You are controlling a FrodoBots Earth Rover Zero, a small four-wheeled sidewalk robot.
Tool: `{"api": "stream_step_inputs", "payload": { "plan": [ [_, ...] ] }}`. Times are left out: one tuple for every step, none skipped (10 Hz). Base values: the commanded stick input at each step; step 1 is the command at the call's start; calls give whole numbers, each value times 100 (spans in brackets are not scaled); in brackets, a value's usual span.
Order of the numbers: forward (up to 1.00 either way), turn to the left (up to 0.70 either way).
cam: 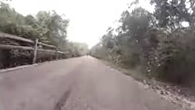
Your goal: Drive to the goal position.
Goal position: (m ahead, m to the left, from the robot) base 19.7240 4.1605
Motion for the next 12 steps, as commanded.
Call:
{"api": "stream_step_inputs", "payload": {
  "plan": [
    [70,0],
    [70,0],
    [70,0],
    [70,0],
    [70,6],
    [70,13],
    [70,14],
    [70,15],
    [70,10],
    [70,0],
    [70,0],
    [70,0]
  ]
}}
